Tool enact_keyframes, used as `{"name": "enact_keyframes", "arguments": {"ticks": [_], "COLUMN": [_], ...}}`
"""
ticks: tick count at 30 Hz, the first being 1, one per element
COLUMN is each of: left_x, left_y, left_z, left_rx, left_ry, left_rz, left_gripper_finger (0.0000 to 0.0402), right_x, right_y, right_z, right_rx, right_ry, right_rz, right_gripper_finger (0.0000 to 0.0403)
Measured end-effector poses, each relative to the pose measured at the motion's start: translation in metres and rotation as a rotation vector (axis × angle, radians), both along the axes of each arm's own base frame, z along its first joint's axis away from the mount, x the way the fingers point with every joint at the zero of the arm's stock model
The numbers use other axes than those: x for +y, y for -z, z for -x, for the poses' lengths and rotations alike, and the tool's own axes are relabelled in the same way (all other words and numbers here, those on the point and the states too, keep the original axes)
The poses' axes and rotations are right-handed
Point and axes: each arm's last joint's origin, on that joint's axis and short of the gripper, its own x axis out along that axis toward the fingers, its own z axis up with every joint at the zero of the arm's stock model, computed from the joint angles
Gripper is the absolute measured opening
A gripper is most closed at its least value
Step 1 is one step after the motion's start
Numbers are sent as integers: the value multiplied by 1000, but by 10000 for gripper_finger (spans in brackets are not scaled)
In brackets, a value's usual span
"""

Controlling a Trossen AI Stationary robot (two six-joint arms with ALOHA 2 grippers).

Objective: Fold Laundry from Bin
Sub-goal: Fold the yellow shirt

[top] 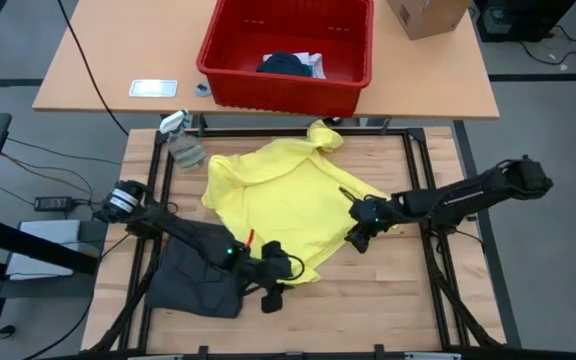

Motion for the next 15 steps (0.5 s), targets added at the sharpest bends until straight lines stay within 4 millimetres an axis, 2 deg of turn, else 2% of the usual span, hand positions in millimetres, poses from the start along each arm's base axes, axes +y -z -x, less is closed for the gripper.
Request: {"name": "enact_keyframes", "arguments": {"ticks": [11, 15], "left_x": [14, 13], "left_y": [37, 40], "left_z": [-17, -17], "left_rx": [52, 91], "left_ry": [35, 111], "left_rz": [-71, -5], "left_gripper_finger": [155, 121], "right_x": [-4, 1], "right_y": [35, 39], "right_z": [-17, -16], "right_rx": [125, 160], "right_ry": [-41, -78], "right_rz": [82, 23], "right_gripper_finger": [102, 84]}}
